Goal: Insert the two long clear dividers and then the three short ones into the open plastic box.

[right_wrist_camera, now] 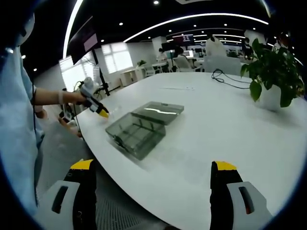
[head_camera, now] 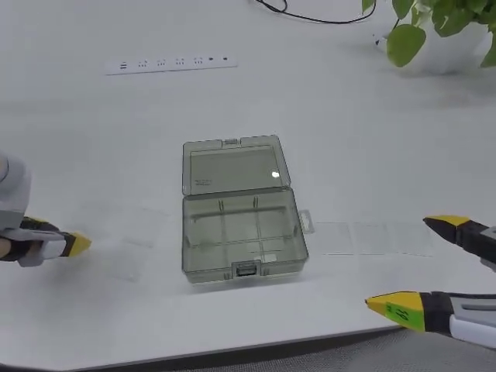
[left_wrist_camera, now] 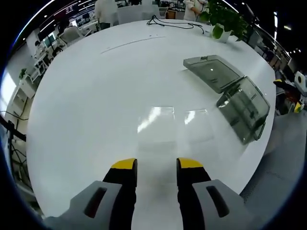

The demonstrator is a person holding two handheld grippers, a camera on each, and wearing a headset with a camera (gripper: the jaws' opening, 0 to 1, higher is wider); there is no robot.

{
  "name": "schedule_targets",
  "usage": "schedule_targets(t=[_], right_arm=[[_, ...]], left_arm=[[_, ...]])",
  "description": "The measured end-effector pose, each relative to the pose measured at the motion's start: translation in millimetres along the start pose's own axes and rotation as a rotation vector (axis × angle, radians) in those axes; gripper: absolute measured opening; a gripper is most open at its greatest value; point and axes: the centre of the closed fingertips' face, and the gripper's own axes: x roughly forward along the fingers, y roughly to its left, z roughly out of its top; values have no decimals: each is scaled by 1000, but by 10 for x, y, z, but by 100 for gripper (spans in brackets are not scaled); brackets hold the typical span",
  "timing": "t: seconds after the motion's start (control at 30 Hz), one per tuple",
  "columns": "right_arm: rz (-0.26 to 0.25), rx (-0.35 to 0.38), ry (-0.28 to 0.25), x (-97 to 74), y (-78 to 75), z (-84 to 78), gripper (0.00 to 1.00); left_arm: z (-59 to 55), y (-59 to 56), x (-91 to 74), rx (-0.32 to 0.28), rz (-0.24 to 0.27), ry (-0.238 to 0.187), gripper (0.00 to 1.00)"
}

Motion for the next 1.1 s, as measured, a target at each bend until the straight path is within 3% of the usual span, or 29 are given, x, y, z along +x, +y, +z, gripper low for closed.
schedule_targets(t=[0.3, 0.73, 0.9, 1.1], right_arm=[[5, -10, -11, 49, 25, 71, 100], [10, -23, -38, 151, 75, 216, 100], [9, -40, -64, 245, 81, 389, 100], [32, -16, -159, 385, 156, 769, 95]], left_arm=[[372, -213, -107, 22, -35, -109, 30], [699, -547, -223, 35, -95, -211, 30], [867, -713, -273, 33, -121, -266, 30], [1040, -921, -289, 28, -153, -322, 30]])
